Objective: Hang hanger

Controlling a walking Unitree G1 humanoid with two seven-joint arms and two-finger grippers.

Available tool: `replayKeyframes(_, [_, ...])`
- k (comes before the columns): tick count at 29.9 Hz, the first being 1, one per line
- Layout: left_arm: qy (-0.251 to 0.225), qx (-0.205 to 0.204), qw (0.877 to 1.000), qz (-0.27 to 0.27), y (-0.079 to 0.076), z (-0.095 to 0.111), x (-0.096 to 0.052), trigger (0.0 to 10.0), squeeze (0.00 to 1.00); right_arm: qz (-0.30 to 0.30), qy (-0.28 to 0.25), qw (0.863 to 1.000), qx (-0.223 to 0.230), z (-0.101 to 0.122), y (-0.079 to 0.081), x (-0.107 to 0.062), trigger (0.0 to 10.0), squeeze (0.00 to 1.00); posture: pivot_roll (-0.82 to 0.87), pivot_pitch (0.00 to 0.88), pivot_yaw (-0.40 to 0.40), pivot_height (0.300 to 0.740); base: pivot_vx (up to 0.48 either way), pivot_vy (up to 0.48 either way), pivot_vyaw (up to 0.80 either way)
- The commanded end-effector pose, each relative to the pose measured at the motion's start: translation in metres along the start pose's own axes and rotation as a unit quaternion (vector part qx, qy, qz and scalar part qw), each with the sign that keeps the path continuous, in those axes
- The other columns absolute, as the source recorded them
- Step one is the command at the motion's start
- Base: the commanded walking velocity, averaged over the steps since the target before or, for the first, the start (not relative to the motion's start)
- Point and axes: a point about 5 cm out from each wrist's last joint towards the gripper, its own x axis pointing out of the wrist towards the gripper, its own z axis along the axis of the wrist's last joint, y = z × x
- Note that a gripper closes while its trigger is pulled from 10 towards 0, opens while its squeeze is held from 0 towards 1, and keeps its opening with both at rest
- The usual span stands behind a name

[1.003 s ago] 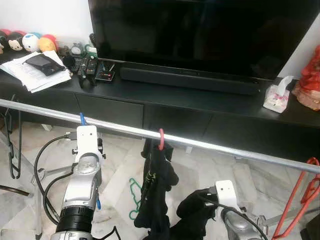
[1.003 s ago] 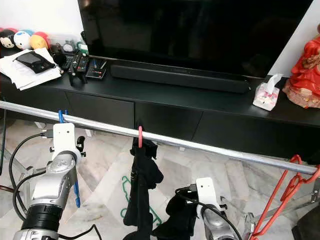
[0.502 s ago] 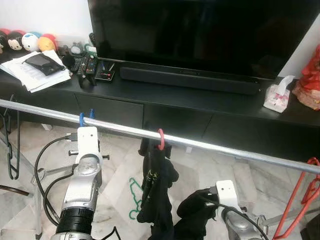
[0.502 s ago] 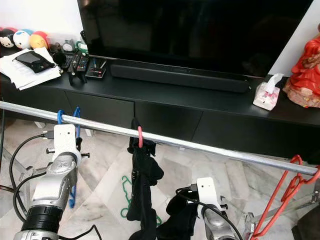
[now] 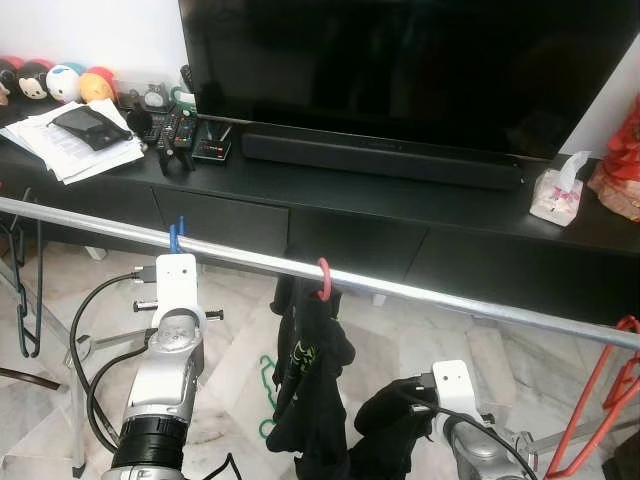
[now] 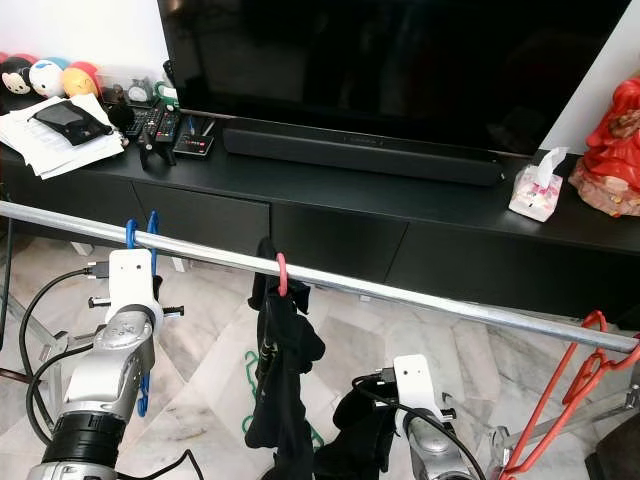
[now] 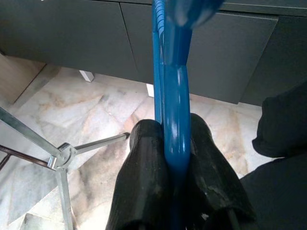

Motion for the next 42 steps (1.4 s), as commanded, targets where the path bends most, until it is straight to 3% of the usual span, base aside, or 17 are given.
replayKeyframes(1, [0.005, 0.007, 1.000, -0.007, -0.002, -0.004, -0.003, 0.0, 0.00, -0.010, -0.003, 1.000, 0.003, 0.001, -0.007, 0.000, 10.0, 0.00, -0.02, 0.075, -0.110, 0.740, 0.000, 0.000, 0.00])
replayKeyframes(13, [-0.086, 0.018, 0.995, -0.056, -0.003, 0.009, -0.015, 0.0, 0.00, -0.010, 0.001, 1.000, 0.003, -0.001, -0.007, 0.000, 10.0, 0.00, -0.02, 0.078, -0.110, 0.740, 0.000, 0.000, 0.00])
replayKeyframes(14, [-0.098, 0.021, 0.993, -0.067, -0.003, 0.009, -0.019, 2.0, 0.00, -0.010, 0.001, 1.000, 0.003, -0.001, -0.007, 0.000, 10.0, 0.00, -0.02, 0.078, -0.110, 0.740, 0.000, 0.000, 0.00])
replayKeyframes(15, [-0.098, 0.021, 0.993, -0.067, -0.003, 0.009, -0.019, 2.0, 0.00, -0.010, 0.001, 1.000, 0.003, -0.001, -0.007, 0.000, 10.0, 0.00, -0.02, 0.078, -0.110, 0.740, 0.000, 0.000, 0.00])
replayKeyframes(17, [-0.114, 0.036, 0.990, -0.081, -0.002, 0.007, -0.024, 9.1, 0.00, -0.009, 0.001, 1.000, 0.003, 0.000, -0.006, 0.000, 10.0, 0.00, -0.02, 0.078, -0.110, 0.740, 0.000, 0.000, 0.00])
replayKeyframes(18, [-0.116, 0.039, 0.989, -0.083, -0.002, 0.007, -0.025, 9.1, 0.00, -0.009, 0.001, 1.000, 0.003, 0.000, -0.006, 0.000, 10.0, 0.00, -0.02, 0.078, -0.110, 0.740, 0.000, 0.000, 0.00])
replayKeyframes(19, [-0.121, 0.050, 0.987, -0.091, -0.002, 0.004, -0.028, 10.0, 0.00, -0.008, 0.000, 1.000, 0.002, 0.000, -0.006, 0.000, 10.0, 0.00, -0.02, 0.078, -0.110, 0.740, 0.000, 0.000, 0.00])
replayKeyframes(22, [-0.127, 0.077, 0.982, -0.117, 0.000, -0.005, -0.037, 10.0, 0.00, -0.007, -0.001, 1.000, 0.002, 0.001, -0.005, 0.000, 10.0, 0.00, -0.01, 0.079, -0.111, 0.740, 0.000, 0.000, 0.00])
replayKeyframes(32, [-0.118, 0.078, 0.981, -0.134, 0.015, -0.040, -0.057, 10.0, 0.00, -0.006, -0.002, 1.000, 0.000, 0.001, -0.005, 0.000, 10.0, 0.00, -0.01, 0.082, -0.113, 0.740, 0.000, 0.000, 0.00])
replayKeyframes(34, [-0.102, 0.076, 0.984, -0.125, 0.019, -0.056, -0.061, 10.0, 0.00, -0.006, -0.003, 1.000, -0.001, 0.001, -0.005, 0.000, 10.0, 0.00, -0.02, 0.084, -0.114, 0.740, 0.000, 0.000, 0.00])
replayKeyframes(42, [-0.103, 0.059, 0.985, -0.127, 0.016, -0.061, -0.061, 10.0, 0.00, -0.007, -0.007, 1.000, -0.001, 0.003, -0.006, 0.000, 10.0, 0.00, -0.02, 0.084, -0.114, 0.740, 0.000, 0.000, 0.00])
